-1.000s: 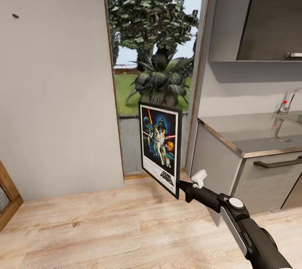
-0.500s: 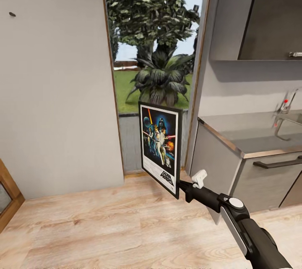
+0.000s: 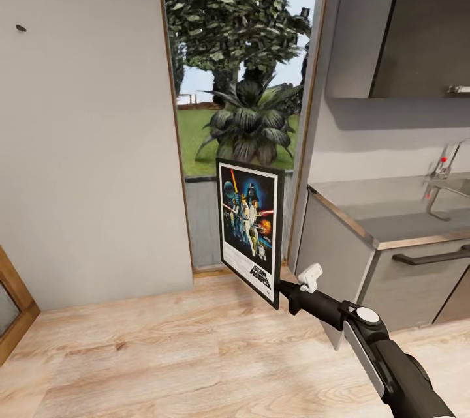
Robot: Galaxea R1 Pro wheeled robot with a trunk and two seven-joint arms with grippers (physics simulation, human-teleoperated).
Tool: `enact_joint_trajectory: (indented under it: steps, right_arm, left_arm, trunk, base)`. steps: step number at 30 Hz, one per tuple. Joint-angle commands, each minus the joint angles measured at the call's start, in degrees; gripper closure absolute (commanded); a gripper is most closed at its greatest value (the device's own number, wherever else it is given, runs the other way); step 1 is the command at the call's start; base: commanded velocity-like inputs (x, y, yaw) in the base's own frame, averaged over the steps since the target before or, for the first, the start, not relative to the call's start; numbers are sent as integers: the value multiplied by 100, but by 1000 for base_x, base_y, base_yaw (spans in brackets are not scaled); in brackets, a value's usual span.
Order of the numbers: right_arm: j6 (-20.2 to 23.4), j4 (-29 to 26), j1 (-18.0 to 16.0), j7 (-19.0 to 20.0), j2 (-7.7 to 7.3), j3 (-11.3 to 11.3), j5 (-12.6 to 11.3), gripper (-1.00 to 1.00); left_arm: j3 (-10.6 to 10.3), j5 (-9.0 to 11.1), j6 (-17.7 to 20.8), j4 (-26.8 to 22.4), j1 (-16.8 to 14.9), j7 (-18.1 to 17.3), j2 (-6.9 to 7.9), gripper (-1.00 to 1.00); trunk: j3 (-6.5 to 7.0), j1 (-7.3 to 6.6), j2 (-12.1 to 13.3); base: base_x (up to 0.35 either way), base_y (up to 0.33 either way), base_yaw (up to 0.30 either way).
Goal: Pick up the poster from the kitchen countertop and hang it on one of the wall nails in the kitchen.
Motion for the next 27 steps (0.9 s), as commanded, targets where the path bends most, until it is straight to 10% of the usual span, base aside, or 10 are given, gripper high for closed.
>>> enact_joint_trajectory:
  steps: [1, 27]
  right_arm:
    - [62, -3, -4, 15, -4, 7, -76, 100]
    - [59, -3, -4, 13, -4, 14, -76, 100]
  left_arm:
    - [28, -32, -10, -7, 2, -34, -7, -100]
    - [32, -38, -10, 1, 2, -34, -1, -100]
  trunk:
    - [13, -22, 38]
    - [480, -593, 1081]
  base:
    - [0, 0, 0]
    - [0, 0, 0]
